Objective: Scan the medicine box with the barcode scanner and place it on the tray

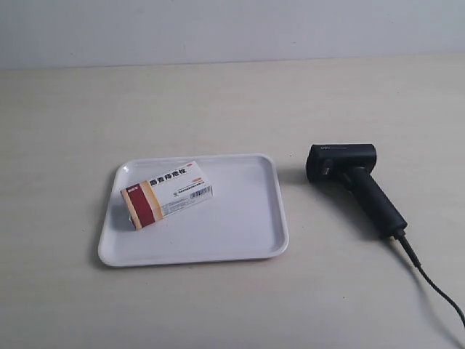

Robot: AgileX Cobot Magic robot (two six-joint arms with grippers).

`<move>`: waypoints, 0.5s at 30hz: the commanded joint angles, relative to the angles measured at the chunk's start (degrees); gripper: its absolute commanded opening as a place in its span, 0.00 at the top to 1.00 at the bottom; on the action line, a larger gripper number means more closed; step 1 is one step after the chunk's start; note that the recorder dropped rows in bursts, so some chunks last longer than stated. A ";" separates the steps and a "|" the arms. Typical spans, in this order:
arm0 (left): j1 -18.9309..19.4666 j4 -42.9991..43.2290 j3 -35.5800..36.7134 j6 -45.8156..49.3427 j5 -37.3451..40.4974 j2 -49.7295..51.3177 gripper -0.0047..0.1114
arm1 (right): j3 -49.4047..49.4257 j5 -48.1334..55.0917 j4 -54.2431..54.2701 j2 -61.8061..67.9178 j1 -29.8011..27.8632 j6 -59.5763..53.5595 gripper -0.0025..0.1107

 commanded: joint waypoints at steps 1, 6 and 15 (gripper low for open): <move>0.10 -0.52 -0.03 0.04 -0.20 -0.35 0.95 | 0.26 3.49 -0.24 -0.36 -0.51 -0.44 0.98; 0.10 -0.52 -0.03 0.04 -0.20 -0.35 0.95 | 0.26 8.90 -0.24 -0.36 -0.51 -0.44 0.98; 0.10 -0.52 -0.03 0.04 -0.20 -0.35 0.95 | 0.26 9.39 -0.24 -0.36 -0.51 -0.44 0.98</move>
